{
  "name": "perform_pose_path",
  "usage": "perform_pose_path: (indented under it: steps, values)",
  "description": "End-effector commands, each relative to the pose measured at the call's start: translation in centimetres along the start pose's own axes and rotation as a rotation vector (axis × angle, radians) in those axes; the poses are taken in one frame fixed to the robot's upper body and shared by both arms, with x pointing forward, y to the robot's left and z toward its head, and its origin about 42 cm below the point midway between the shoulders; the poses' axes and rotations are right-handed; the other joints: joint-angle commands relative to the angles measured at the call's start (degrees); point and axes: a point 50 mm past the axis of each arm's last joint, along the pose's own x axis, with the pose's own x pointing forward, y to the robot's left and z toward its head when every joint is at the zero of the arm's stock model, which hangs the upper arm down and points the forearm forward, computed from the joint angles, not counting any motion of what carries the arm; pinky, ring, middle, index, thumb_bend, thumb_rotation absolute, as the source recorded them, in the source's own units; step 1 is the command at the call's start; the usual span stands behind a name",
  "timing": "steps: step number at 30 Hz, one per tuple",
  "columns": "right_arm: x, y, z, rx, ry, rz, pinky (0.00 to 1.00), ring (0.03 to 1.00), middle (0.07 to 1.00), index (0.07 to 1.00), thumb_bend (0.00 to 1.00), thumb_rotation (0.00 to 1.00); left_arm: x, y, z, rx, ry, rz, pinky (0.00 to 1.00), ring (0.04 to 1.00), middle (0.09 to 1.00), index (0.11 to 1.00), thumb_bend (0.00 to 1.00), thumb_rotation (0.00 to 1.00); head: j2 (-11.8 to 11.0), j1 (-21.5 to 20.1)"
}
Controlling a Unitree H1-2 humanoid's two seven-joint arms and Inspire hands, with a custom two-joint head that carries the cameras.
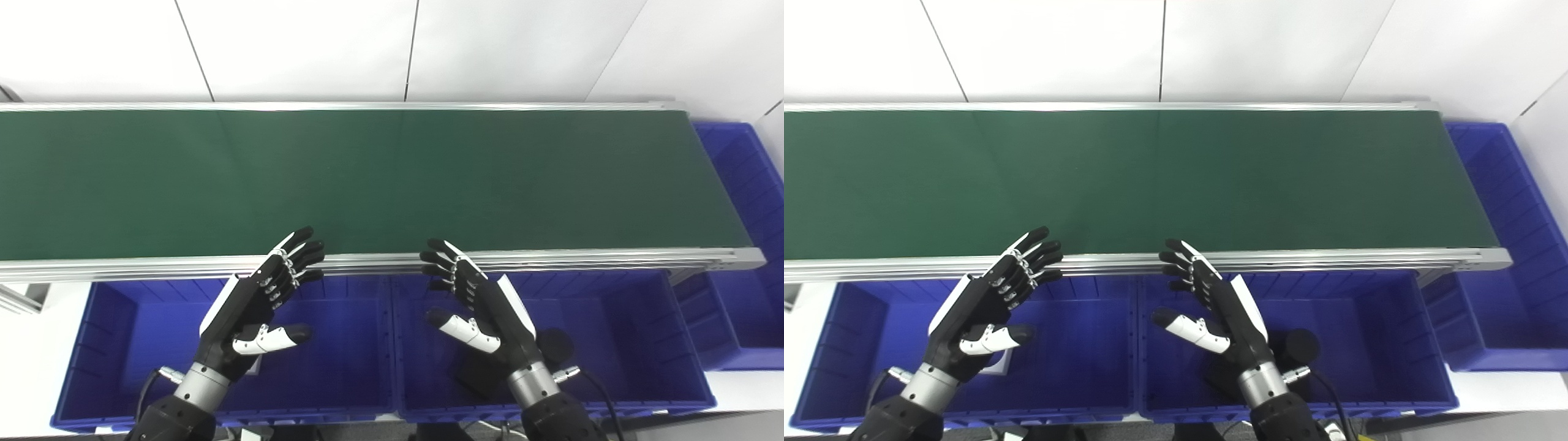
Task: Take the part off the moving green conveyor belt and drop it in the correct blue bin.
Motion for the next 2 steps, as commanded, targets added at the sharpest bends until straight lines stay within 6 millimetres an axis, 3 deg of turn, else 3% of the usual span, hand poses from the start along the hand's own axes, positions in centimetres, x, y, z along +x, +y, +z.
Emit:
perform_pose_path:
  steps: [1, 2]
  values:
    - [0.02, -0.14, 0.83, 0.026, -0.078, 0.009, 0.80, 0.863, 0.883, 0.933, 0.84, 0.64, 0.29, -0.40, 0.53, 0.015, -0.047, 0.000, 0.84, 0.903, 0.904, 0.941, 0.97, 0.42, 0.1, 0.0]
    - [-0.06, -0.17, 0.81, 0.035, -0.078, 0.009, 0.80, 0.867, 0.886, 0.934, 0.84, 0.64, 0.29, -0.45, 0.51, 0.013, -0.044, 0.000, 0.84, 0.903, 0.904, 0.940, 0.97, 0.42, 0.1, 0.2]
